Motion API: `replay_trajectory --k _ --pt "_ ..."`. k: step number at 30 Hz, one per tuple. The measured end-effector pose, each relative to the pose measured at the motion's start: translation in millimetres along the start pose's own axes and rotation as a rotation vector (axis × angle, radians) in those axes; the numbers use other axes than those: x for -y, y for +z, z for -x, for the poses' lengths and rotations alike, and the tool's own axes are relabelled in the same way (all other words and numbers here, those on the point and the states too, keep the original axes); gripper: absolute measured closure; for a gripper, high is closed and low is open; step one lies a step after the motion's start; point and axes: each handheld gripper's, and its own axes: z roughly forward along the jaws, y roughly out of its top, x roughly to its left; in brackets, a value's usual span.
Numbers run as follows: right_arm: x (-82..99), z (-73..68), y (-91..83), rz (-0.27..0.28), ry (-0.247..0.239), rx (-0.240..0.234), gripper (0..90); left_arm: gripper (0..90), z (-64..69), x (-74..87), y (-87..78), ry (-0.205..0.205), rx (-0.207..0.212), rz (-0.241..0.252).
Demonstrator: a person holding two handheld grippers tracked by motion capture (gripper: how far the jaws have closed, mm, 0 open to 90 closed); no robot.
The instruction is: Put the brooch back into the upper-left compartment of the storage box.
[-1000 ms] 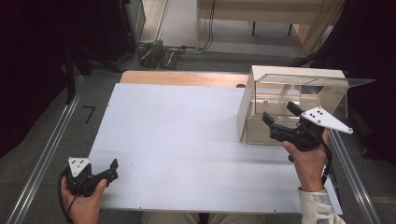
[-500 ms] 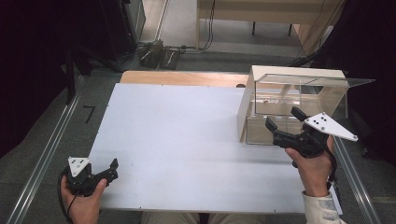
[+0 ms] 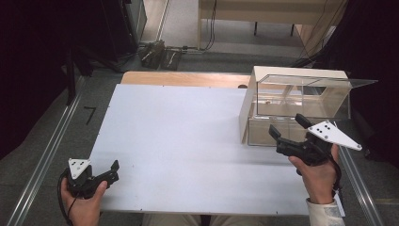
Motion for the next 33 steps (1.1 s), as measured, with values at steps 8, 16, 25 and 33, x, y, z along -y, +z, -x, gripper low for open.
replay_trajectory --k 8,16,25,33 --pt "8.5 -0.2 -2.5 -0.023 -0.003 -0.001 6.0 2.1 0.1 -0.1 -0.3 0.000 0.000 0.001" --pt "17.1 0.0 -6.6 -0.044 -0.001 0.008 6.0 2.1 -0.2 -0.3 -0.6 0.003 0.003 0.000" --pt "27.8 1.6 -10.6 -0.069 -0.003 0.014 6.0 2.1 0.0 -0.5 -0.4 0.006 0.003 0.001" --pt "38.5 3.9 -14.0 -0.090 -0.005 0.022 6.0 2.2 0.1 -0.4 -0.2 0.006 0.004 0.002"
